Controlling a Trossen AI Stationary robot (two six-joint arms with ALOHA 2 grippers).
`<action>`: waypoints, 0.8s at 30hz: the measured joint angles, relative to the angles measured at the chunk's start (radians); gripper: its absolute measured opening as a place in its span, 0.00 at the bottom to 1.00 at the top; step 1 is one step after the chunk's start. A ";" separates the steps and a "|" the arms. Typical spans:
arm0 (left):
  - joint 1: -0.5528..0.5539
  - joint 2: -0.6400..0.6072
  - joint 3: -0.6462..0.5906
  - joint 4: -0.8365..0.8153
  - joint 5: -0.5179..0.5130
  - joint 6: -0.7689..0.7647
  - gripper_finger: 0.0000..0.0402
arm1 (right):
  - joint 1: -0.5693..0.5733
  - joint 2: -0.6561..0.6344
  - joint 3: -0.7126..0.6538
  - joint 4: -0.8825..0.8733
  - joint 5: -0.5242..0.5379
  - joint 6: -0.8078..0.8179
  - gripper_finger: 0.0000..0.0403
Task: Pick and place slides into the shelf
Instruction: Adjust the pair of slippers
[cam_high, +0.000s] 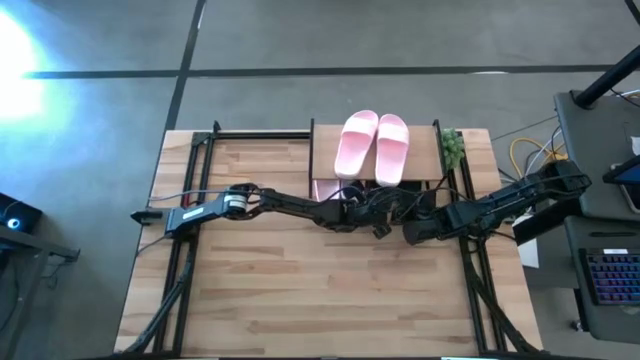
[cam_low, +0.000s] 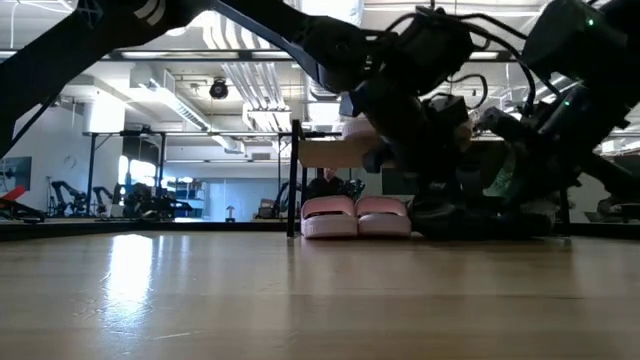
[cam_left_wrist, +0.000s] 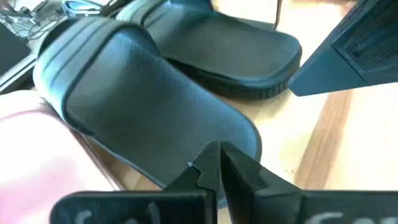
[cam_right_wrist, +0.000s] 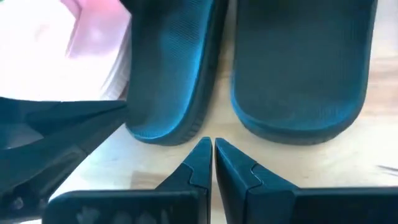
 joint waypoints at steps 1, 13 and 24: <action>-0.002 -0.006 -0.001 0.000 -0.001 0.002 0.00 | 0.000 -0.002 0.016 -0.026 0.000 -0.007 0.03; -0.085 -0.098 -0.013 0.009 0.073 0.105 0.00 | 0.147 -0.012 0.211 -0.472 -0.034 0.186 0.03; -0.206 -0.371 -0.036 -0.372 0.072 0.216 0.00 | 0.438 -0.009 0.396 -0.663 0.042 0.397 0.03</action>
